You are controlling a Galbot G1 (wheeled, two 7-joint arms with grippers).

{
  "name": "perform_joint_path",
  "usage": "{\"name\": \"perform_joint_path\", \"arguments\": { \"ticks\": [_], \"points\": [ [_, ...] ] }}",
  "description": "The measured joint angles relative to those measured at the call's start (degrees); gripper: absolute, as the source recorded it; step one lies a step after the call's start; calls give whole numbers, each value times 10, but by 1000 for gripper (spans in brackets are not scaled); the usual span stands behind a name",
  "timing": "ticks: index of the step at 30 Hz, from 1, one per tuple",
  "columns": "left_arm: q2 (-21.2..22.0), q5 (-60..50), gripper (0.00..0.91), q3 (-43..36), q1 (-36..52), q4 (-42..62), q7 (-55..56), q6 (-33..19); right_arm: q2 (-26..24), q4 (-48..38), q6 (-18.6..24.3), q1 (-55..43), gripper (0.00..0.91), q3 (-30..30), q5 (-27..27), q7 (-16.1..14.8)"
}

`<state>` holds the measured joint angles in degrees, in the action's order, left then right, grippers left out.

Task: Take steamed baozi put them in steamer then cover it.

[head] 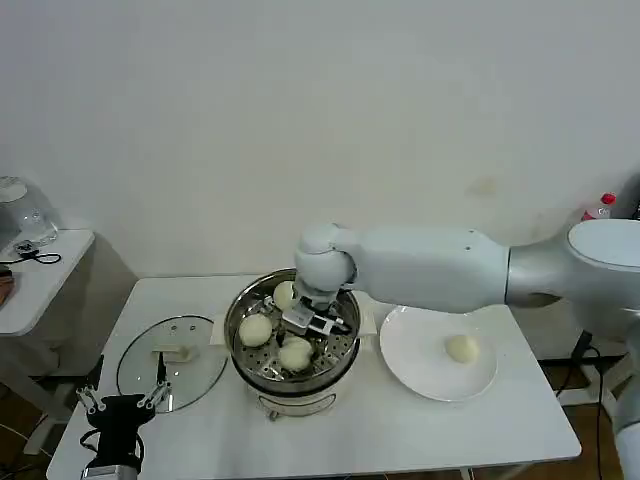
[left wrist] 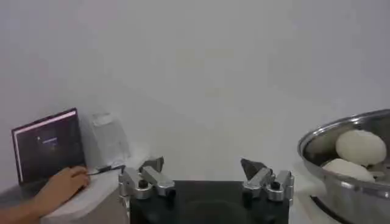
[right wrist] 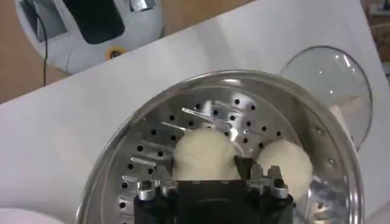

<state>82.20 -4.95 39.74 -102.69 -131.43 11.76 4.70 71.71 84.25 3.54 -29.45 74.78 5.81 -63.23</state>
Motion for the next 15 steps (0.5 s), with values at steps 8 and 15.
{"name": "perform_joint_path", "arguments": {
  "ticks": [8, 15],
  "points": [
    [-1, 0, 907, -2, 1, 0, 0, 1, -9, 4, -1, -14, 907, -7, 18, -1],
    [-8, 1, 907, -4, 7, 1, -1, 2, -38, -6, -24, -35, 907, -30, 49, 5]
  ]
}}
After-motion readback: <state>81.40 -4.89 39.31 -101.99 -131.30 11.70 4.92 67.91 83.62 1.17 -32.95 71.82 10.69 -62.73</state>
